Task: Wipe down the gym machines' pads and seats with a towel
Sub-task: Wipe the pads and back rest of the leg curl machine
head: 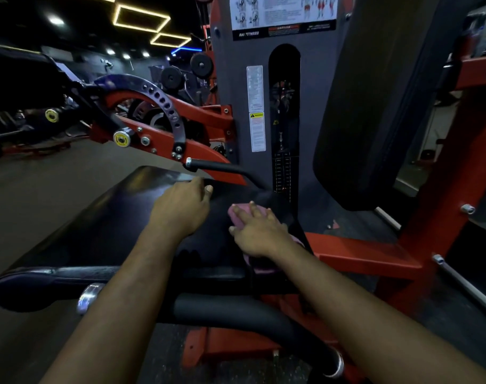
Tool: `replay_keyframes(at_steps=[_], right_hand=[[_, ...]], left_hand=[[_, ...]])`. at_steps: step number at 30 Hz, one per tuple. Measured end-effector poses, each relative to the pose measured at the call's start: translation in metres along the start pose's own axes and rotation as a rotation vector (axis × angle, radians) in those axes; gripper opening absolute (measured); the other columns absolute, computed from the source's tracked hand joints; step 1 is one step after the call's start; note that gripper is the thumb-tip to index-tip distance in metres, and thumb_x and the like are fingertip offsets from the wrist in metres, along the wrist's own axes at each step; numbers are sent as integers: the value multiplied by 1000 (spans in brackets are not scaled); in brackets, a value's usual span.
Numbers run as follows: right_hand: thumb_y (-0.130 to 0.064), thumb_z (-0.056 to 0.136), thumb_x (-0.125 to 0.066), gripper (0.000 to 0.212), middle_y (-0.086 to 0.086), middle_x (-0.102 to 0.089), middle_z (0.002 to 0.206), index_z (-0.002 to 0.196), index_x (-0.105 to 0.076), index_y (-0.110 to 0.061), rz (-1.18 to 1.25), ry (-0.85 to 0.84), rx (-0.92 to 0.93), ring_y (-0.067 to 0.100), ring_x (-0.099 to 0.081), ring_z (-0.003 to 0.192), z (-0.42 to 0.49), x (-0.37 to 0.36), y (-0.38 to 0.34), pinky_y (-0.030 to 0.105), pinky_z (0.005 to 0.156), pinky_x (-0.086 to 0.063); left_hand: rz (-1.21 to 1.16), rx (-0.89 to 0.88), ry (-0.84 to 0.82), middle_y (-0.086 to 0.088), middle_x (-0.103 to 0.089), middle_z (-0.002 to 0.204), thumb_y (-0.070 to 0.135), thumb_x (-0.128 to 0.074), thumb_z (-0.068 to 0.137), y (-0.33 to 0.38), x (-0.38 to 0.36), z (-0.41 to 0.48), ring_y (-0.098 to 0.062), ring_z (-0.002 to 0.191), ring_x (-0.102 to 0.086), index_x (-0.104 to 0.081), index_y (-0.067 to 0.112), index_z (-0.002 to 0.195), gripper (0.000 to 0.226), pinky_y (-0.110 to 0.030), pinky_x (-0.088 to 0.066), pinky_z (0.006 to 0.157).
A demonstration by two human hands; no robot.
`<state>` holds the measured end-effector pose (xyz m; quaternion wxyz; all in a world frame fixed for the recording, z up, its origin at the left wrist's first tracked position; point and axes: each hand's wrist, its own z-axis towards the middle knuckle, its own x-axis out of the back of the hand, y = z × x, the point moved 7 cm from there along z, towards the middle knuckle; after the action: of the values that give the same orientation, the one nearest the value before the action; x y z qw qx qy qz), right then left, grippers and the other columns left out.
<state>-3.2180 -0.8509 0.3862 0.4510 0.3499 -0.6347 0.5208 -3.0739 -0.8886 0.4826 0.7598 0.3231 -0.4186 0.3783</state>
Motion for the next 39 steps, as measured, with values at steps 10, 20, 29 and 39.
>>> replay_keyframes(at_steps=[10,20,29,39], right_hand=[[-41,103,-39,61,-5,-7,170,157,-14,-48,29,227,-46,35,-13,152,-64,-9,41,64,114,-27],[-44,94,-39,74,-3,13,170,157,-2,-51,70,-11,-221,41,-2,154,12,-6,67,64,119,-20],[-22,89,-49,56,10,-14,165,140,-38,-43,110,40,-301,43,-27,143,68,12,87,49,111,-33],[-29,99,-46,47,15,-52,146,146,-45,-27,10,149,-175,38,-54,130,177,50,72,41,101,-45]], left_hand=[[47,-61,-310,-18,-63,116,38,-38,106,1,-28,-17,-38,109,-56,-40,18,88,27,-42,-45,88],[27,-67,-371,-11,-61,111,38,-40,106,3,-27,-25,-31,104,-56,-45,19,89,27,-41,-46,89],[40,-39,-312,-1,-54,99,41,-40,105,-2,-18,-16,-26,99,-55,-51,17,96,28,-40,-45,83],[32,61,-128,3,-46,75,41,-39,105,-7,-7,7,-16,68,-43,-39,22,73,37,-36,-36,68]])
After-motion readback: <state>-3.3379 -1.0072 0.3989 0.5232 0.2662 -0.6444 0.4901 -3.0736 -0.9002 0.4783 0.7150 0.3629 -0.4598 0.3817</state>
